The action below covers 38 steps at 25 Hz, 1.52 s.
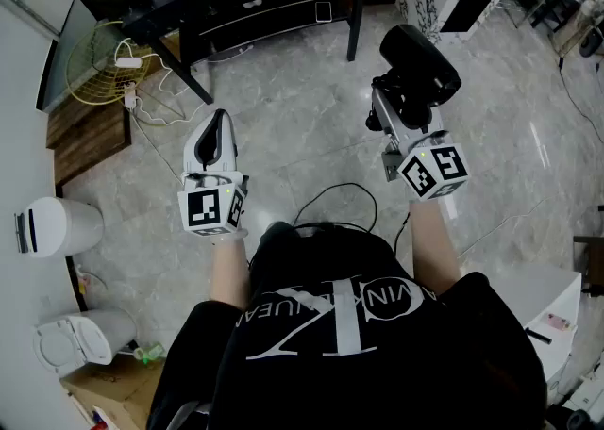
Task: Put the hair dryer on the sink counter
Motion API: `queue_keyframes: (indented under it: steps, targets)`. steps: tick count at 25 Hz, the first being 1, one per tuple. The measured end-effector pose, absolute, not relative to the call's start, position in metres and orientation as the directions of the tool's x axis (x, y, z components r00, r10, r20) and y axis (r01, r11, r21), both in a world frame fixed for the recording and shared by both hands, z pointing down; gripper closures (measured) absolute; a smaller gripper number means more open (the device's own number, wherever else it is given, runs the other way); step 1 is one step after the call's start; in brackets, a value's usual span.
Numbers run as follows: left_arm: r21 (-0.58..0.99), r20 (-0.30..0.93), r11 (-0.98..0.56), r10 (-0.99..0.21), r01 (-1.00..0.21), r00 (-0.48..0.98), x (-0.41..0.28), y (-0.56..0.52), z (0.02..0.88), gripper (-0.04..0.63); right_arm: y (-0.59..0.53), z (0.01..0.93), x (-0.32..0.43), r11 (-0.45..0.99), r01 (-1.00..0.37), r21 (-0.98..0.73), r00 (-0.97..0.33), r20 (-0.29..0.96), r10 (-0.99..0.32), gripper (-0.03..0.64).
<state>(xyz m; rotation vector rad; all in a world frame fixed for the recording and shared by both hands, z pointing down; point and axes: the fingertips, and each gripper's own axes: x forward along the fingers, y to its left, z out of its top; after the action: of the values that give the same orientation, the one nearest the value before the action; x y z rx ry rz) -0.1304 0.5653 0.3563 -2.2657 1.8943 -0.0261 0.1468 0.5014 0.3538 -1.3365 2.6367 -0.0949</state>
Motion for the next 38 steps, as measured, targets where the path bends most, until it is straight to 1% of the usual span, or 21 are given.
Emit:
queue_keyframes:
  steps: [13,21,27,32,38]
  targets:
    - [-0.124,-0.121,-0.161,-0.977,-0.979,0.176,-0.117,0.571,0.356,0.595,0.51,0.36,0.171,0.578,-0.803,-0.145,-0.563,-0.131,-0.816,0.376]
    - [-0.104,-0.097,-0.185,-0.976,-0.977,0.195,-0.113,0.537,0.369,0.595,0.488,0.374,0.178,0.564,-0.807,-0.174,-0.554,-0.106,-0.826,0.374]
    - [-0.093,-0.082,-0.223,-0.97,-0.97,0.231,-0.116,0.473,0.383,0.595,0.434,0.393,0.175,0.54,-0.816,-0.207,-0.536,-0.082,-0.841,0.374]
    - [-0.061,-0.079,-0.232,-0.968,-0.971,0.237,-0.132,0.387,0.386,0.595,0.362,0.394,0.158,0.544,-0.812,-0.211,-0.544,-0.06,-0.837,0.374]
    - [-0.069,-0.065,-0.288,-0.954,-0.955,0.292,-0.138,0.276,0.368,0.595,0.267,0.386,0.133,0.543,-0.813,-0.212,-0.552,-0.02,-0.834,0.374]
